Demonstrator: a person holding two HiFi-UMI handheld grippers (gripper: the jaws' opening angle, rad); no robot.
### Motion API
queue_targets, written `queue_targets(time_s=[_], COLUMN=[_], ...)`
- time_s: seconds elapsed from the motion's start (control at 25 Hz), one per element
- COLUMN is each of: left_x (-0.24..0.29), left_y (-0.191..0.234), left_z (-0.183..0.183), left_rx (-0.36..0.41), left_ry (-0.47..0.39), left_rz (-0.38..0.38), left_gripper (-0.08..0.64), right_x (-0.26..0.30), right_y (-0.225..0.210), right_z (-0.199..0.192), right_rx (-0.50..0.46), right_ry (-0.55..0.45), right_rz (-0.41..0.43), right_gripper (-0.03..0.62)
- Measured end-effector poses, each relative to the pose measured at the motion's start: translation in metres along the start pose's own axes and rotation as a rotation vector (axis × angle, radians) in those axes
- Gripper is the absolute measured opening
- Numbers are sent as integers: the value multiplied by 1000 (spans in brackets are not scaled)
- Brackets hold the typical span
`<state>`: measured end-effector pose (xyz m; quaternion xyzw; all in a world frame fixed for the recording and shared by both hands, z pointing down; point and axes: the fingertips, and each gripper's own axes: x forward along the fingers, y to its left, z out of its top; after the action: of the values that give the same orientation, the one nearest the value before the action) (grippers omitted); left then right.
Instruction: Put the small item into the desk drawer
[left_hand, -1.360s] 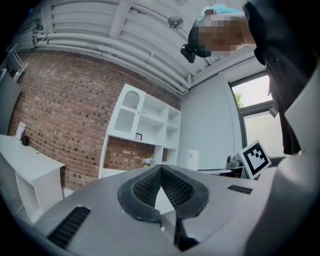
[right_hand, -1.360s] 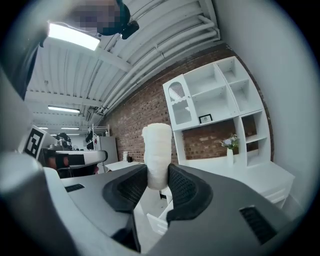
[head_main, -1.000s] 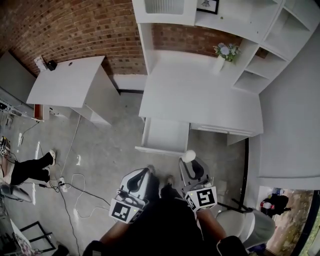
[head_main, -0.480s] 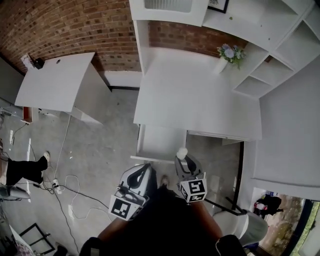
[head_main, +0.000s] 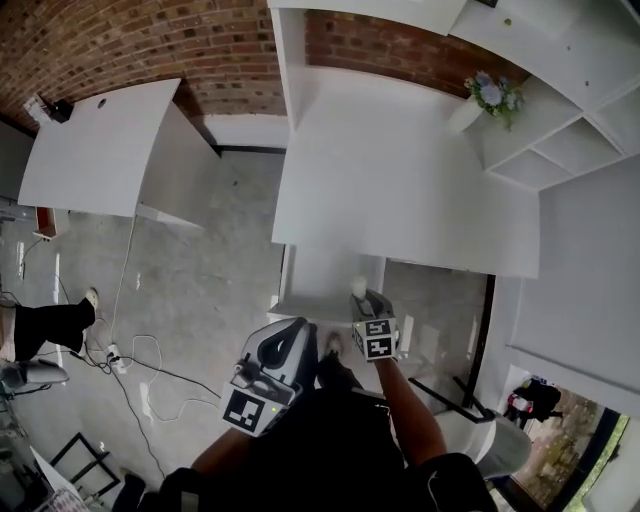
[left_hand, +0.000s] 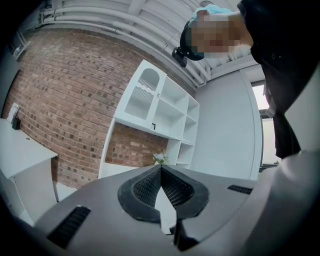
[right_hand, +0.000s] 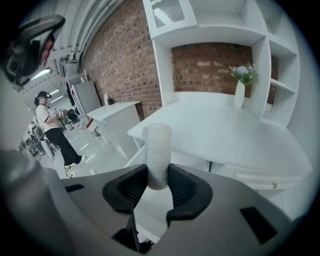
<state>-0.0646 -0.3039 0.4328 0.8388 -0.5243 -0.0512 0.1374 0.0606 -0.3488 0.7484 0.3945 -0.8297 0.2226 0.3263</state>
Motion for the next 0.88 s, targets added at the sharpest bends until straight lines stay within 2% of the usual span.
queue_targets(time_s=[0.28,0.6,0.88], left_x=[26,55,72], left_y=[38,70,90], left_z=[-11,-42,-57], left_rx=[-26,-65,-94], left_ry=[26,81,99], left_rz=[11,22,23], left_gripper=[23,23,23], right_x=[86,156,200], right_y=[-20,-30,-38], right_z=[-55,-99,-118], right_rx=[56,111,183], right_ry=[177,296,408], right_rz=[-14,-3,5], right_gripper=[143,143,143])
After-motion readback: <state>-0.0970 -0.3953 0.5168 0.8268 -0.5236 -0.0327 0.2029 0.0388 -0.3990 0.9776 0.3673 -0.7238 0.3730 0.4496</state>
